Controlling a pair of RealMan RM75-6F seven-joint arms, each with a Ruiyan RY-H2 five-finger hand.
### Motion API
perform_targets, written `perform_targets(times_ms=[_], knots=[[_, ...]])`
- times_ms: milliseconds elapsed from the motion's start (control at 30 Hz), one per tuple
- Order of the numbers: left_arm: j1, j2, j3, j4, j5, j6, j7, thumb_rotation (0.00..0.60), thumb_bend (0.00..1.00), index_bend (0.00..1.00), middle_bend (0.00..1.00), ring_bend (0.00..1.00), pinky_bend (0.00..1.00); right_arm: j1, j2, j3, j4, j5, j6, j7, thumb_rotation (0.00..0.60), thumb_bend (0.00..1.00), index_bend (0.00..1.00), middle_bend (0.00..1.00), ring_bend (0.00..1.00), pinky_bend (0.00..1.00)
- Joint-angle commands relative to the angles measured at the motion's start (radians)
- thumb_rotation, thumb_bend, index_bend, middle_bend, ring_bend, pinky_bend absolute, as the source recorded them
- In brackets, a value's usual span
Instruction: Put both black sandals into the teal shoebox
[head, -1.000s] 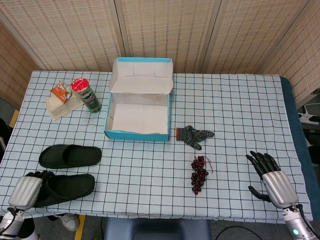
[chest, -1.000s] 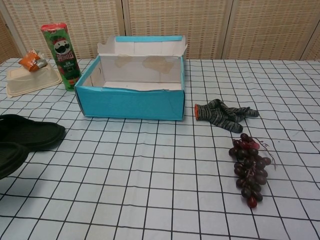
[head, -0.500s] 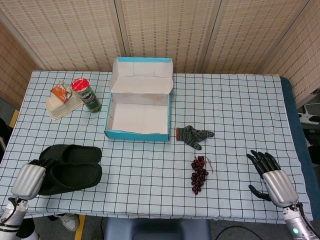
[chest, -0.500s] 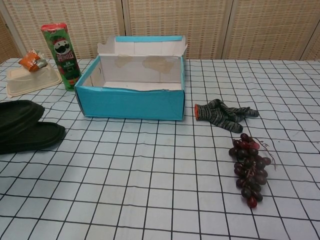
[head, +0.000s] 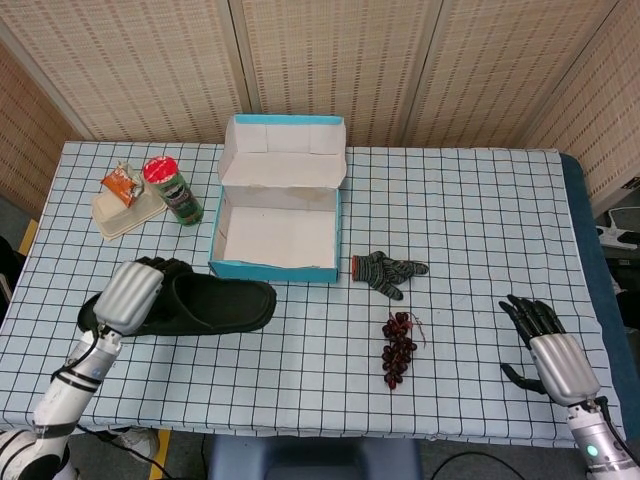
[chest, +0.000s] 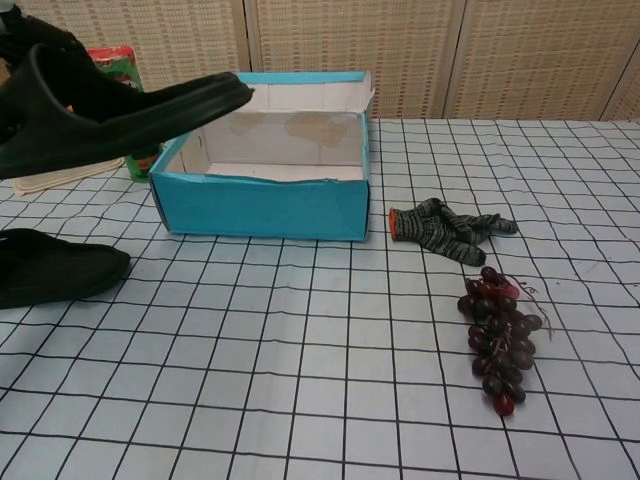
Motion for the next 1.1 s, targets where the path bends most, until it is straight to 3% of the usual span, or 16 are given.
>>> perform_targets(times_ms=[33,267,567,800,1100], knots=[[-0.17,-0.046,-0.119,0.0,-0.224,-0.144,0.108,0.6,0.51,0.73,0.81,0.69,0.7,0.003,-0.002,0.006,0.006,0.012,-0.007,0.003,0.6,0.17,0.0,0.0,0.0,0.0],[-0.367,-0.14,-0.179,0.146,-0.466,-0.238,0.201,0.6,0.51,0.73,0.81,0.69,0.7,0.007,-0.005,0.008,0.01,0.027,-0.018,-0.006,0.6,0.17,0.0,0.0,0.0,0.0],[-0.538,-0.307,-0.178,0.489,-0.612,-0.376,0.151,0.6,0.51,0.73,0.81,0.69,0.7,0.015,-0.021,0.011,0.011,0.061,-0.051,-0.044,0.6,0.17,0.0,0.0,0.0,0.0],[-0.607,-0.401,-0.18,0.69,-0.612,-0.493,0.032,0.6,0.51,0.73,0.81,0.69,0.7,0.04,-0.051,0.014,0.025,0.078,-0.098,-0.057,0.6,0.17,0.0,0.0,0.0,0.0],[-0.67,-0.527,-0.142,0.951,-0.509,-0.597,-0.078,0.6,0.51,0.73,0.81,0.69,0.7,0.141,-0.067,0.034,0.015,0.031,-0.199,-0.03,0.6,0.17,0.0,0.0,0.0,0.0]])
